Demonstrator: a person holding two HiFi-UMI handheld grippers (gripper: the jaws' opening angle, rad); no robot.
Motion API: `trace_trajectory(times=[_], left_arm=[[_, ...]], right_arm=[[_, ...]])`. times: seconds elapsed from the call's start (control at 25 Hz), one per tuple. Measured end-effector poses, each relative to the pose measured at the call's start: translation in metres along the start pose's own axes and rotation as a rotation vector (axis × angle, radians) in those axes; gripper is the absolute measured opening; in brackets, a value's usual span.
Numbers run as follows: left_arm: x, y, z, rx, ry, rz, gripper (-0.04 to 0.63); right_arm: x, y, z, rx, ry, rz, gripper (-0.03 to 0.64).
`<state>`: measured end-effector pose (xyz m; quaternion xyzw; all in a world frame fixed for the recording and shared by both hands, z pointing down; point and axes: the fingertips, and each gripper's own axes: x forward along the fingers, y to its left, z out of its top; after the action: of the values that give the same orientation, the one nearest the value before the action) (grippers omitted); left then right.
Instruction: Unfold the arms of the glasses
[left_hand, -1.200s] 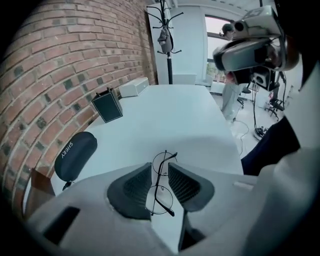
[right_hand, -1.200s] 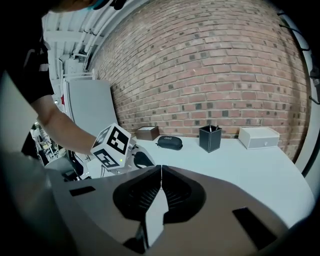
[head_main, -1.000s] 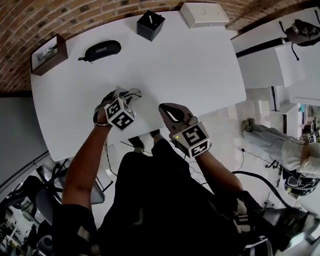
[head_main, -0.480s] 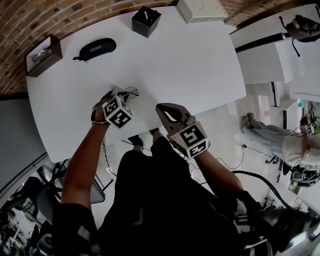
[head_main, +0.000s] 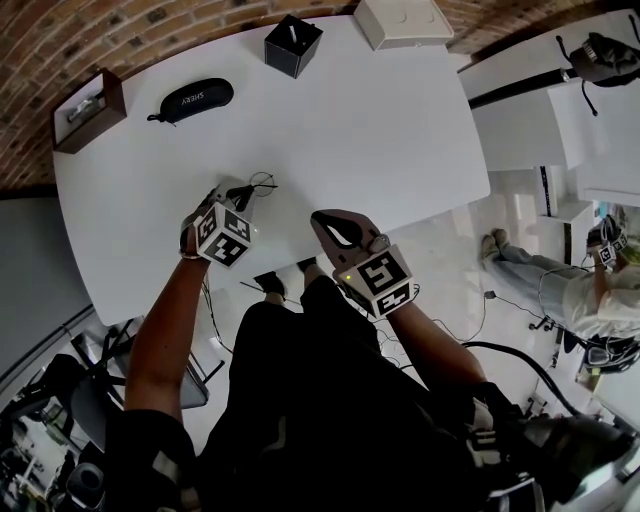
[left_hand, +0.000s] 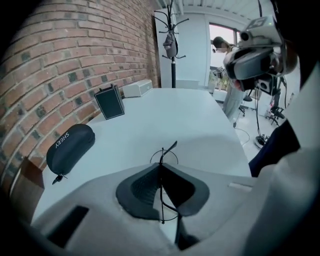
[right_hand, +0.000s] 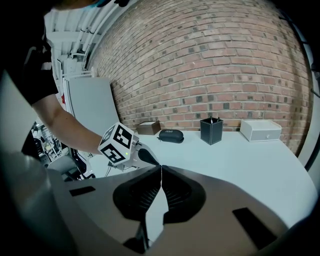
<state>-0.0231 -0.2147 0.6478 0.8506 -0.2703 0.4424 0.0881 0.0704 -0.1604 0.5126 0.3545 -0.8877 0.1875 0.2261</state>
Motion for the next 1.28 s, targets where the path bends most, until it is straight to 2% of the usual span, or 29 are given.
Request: trace_trajectory(times=[0.16, 0.28, 0.56, 0.76, 0.96, 1.28], left_arm=[[-0.013, 0.006, 0.007, -0.02, -0.094, 0.043, 0.021], [-0.022, 0.009, 0.01, -0.018, -0.142, 0.074, 0.021], [-0.039, 0.013, 0.01, -0.073, -0.23, 0.1, 0.021], [-0.05, 0.008, 0.003, -0.083, -0.28, 0.096, 0.021], [-0.061, 0.012, -0.008, -0.153, -0.362, 0.1, 0.021], [-0.079, 0.007, -0.019, -0.199, -0.448, 0.093, 0.021]], right_arm=[[-0.001, 0.001, 0.002, -0.01, 0.003, 0.006, 0.008], [0.0, 0.003, 0.004, -0.019, 0.006, 0.008, 0.008], [0.011, 0.009, 0.014, -0.025, 0.005, 0.028, 0.008], [0.03, 0.016, 0.019, -0.052, 0.029, 0.056, 0.008], [0.049, 0.03, 0.025, -0.07, 0.05, 0.084, 0.008], [0.052, 0.042, 0.02, -0.112, 0.098, 0.097, 0.008]])
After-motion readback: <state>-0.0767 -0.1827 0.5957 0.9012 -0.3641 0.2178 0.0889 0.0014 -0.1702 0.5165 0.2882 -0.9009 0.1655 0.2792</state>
